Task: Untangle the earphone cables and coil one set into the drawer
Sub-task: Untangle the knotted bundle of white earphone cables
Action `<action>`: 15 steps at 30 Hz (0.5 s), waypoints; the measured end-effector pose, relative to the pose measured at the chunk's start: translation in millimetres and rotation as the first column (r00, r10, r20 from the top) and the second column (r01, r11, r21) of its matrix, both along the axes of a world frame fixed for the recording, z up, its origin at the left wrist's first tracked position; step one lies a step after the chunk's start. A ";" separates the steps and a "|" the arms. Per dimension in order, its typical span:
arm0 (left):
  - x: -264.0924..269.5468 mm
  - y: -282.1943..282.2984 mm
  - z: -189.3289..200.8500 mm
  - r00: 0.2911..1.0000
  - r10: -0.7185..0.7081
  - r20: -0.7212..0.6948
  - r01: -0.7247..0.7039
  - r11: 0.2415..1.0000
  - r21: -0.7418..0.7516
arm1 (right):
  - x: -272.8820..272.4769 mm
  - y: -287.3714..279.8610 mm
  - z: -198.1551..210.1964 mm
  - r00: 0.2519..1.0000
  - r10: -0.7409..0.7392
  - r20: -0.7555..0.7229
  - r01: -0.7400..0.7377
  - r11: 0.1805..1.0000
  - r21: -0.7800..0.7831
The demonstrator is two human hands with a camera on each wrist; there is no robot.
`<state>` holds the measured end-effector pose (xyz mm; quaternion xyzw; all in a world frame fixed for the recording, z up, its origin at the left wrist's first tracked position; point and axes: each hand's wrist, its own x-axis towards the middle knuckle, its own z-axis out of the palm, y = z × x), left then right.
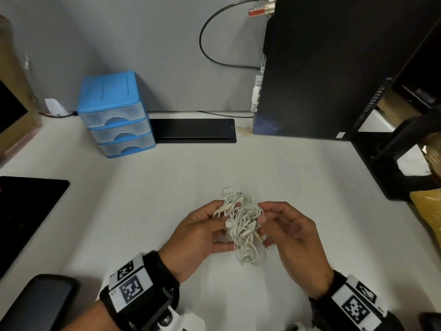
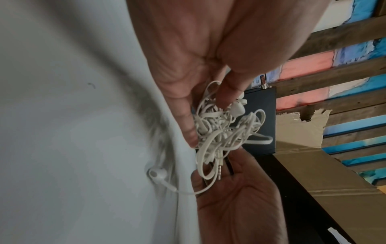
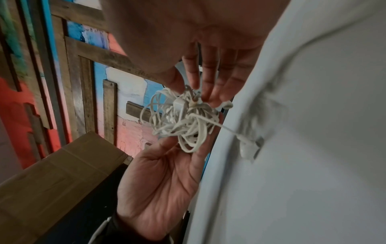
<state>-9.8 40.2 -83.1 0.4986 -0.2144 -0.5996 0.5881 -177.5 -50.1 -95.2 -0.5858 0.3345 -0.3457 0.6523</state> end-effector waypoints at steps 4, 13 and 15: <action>1.8 -0.5 1.7 0.993 0.008 -0.118 -0.009 1.000 -0.005 | 1.9 -1.3 0.9 1.000 0.016 -0.010 -0.015 1.000 0.020; -0.8 -1.0 1.6 0.997 0.078 -0.015 -0.078 0.997 0.023 | 1.3 -2.8 0.0 0.999 0.023 -0.039 -0.021 0.998 0.057; -1.0 -1.3 2.0 0.996 0.087 -0.017 -0.086 0.996 0.034 | 1.5 -3.1 -0.3 0.999 0.021 -0.045 -0.019 0.999 0.046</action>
